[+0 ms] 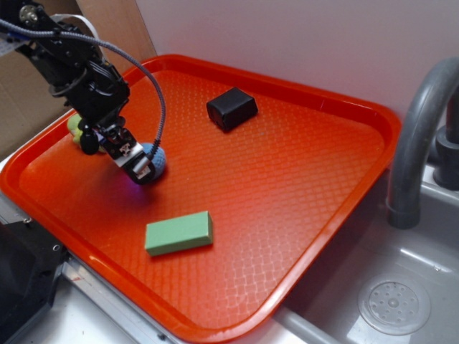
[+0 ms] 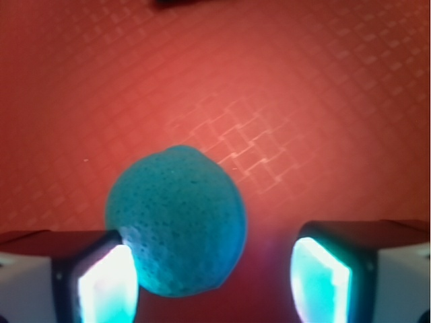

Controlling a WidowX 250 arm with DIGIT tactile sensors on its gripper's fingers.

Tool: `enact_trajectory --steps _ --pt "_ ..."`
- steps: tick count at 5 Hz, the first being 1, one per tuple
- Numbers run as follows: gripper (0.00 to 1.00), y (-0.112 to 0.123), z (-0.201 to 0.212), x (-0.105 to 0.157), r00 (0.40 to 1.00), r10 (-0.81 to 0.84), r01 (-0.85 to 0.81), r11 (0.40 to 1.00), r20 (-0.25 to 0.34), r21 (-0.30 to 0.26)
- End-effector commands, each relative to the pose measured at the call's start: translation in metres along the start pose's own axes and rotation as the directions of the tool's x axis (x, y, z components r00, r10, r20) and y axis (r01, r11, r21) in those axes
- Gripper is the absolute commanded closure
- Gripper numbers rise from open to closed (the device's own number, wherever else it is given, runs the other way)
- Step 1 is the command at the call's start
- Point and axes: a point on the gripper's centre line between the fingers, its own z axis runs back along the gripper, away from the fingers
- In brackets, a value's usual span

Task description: Grab the blue ball.

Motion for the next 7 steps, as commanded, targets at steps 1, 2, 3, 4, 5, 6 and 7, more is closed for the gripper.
enact_trajectory --steps 1,2,3,4,5,6,7 --pt "1.0 -0.004 0.001 0.006 0.991 -0.123 0.127 0.989 0.058 -0.07" --pt "1.0 -0.006 -0.001 0.003 0.987 -0.153 0.156 0.986 0.049 -0.053" --pt "1.0 -0.008 -0.002 0.004 0.986 -0.164 0.165 0.986 0.039 -0.024" --pt "1.0 -0.008 -0.003 0.005 0.985 -0.17 0.171 0.985 0.031 -0.026" --pt "1.0 -0.011 0.0 0.004 0.983 -0.179 0.18 0.983 0.033 -0.027" --pt "1.0 -0.013 0.001 0.004 0.983 -0.182 0.182 0.983 0.025 -0.016" --pt "1.0 -0.015 0.004 0.004 0.984 -0.18 0.18 0.984 0.011 0.005"
